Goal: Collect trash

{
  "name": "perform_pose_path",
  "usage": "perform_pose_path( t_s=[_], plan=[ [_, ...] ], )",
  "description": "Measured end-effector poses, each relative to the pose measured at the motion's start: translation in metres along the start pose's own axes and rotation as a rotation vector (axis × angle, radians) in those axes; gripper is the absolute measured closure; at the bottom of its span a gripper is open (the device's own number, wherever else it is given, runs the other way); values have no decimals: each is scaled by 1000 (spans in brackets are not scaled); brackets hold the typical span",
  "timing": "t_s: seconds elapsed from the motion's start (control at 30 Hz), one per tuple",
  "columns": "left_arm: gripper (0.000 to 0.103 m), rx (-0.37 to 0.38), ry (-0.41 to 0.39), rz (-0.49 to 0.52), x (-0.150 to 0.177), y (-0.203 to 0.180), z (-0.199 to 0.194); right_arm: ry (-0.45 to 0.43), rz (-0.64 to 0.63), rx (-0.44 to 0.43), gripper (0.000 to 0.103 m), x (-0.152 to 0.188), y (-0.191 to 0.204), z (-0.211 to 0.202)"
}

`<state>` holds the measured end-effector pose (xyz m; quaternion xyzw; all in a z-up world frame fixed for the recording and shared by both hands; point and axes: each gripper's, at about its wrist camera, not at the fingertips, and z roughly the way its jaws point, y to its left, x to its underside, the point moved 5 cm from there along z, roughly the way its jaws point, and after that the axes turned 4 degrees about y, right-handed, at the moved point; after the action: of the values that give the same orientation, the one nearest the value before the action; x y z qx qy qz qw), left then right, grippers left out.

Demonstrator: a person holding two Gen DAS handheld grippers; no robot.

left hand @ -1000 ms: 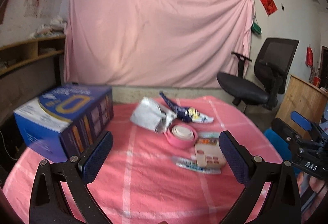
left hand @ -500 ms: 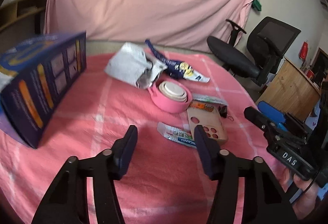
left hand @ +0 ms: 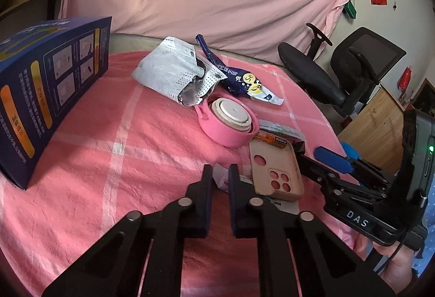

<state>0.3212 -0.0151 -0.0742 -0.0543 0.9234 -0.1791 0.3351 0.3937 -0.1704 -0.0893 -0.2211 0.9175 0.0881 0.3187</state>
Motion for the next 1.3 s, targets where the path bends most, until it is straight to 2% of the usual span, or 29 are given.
perform_pose_path(
  t_s=[0.1, 0.2, 0.23, 0.37, 0.4, 0.6, 0.63, 0.67, 0.9, 1.07, 1.13, 1.2, 1.3],
  plan=[
    [101, 4, -2, -3, 0, 0, -1, 25, 9, -13, 43, -2, -1, 6],
    [103, 5, -6, 4, -1, -2, -2, 31, 18, -23, 67, -2, -3, 7],
    [103, 4, -8, 4, -1, -2, -3, 29, 21, -26, 70, -1, -2, 6],
    [103, 4, -13, -13, 1, -1, -6, 16, 26, -34, 75, 0, -2, 2],
    [103, 1, -15, -12, 2, -1, -8, 9, 27, -34, 80, 1, -2, 0],
    [103, -22, -62, 14, 5, -5, -26, -15, 30, -42, 83, 7, 1, -8],
    [103, -24, -69, 15, 5, -4, -29, -20, 30, -41, 89, 7, 1, -9],
    [103, -26, -76, 14, 6, -4, -32, -24, 30, -41, 90, 8, 2, -11],
    [103, -43, -140, 37, 5, -9, -54, -70, 36, -43, 90, 18, 2, -30],
    [103, -85, -136, 44, 5, -10, -51, -84, 64, -40, 86, 19, -4, -32],
    [103, -98, -131, 39, 3, -8, -47, -58, 76, -48, 68, 18, -6, -26],
    [103, -107, -128, 36, 0, -5, -43, -36, 77, -62, 54, 15, -7, -20],
    [103, -114, -120, 42, -5, -1, -34, -24, 67, -62, 52, 11, -4, -14]
  ],
)
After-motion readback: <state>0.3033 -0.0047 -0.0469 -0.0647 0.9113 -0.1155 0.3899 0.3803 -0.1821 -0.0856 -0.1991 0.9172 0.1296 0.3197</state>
